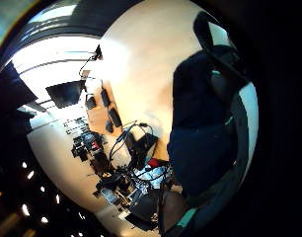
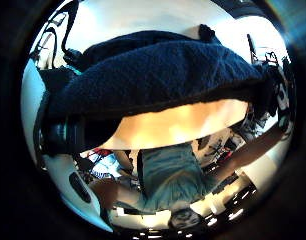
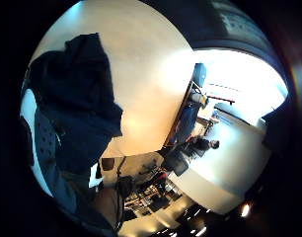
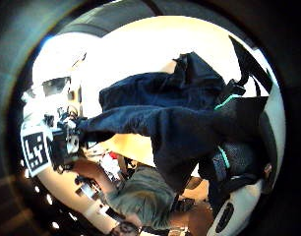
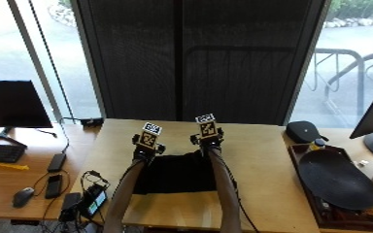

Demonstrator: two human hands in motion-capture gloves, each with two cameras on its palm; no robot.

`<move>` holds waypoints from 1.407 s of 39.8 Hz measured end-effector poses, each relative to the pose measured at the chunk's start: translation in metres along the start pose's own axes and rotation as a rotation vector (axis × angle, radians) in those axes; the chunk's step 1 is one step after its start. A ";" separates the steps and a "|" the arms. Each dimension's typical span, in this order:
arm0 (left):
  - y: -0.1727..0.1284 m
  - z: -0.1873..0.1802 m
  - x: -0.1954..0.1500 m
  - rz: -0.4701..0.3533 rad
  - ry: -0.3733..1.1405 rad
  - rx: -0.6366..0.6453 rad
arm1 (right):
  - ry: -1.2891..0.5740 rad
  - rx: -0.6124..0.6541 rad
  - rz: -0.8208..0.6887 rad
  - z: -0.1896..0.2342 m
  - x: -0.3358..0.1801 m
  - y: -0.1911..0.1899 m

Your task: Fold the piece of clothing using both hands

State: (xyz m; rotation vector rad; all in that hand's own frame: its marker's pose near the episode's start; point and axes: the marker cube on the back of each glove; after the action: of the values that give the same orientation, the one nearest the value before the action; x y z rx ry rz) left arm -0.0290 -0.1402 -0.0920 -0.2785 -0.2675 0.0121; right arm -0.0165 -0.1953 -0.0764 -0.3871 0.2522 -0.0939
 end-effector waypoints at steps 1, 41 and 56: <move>-0.009 0.000 0.002 -0.010 -0.011 0.032 | 0.015 -0.009 0.026 -0.001 -0.002 0.005; -0.044 0.122 0.014 -0.186 0.090 0.461 | -0.443 0.278 0.447 0.126 0.083 0.048; -0.016 0.176 0.017 -0.196 0.251 0.212 | -0.464 -0.050 0.548 0.194 0.081 0.063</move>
State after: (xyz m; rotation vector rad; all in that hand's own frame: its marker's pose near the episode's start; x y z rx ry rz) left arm -0.0593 -0.1077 0.0796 -0.0410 -0.0420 -0.1864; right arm 0.1144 -0.0787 0.0548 -0.3668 -0.1041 0.5369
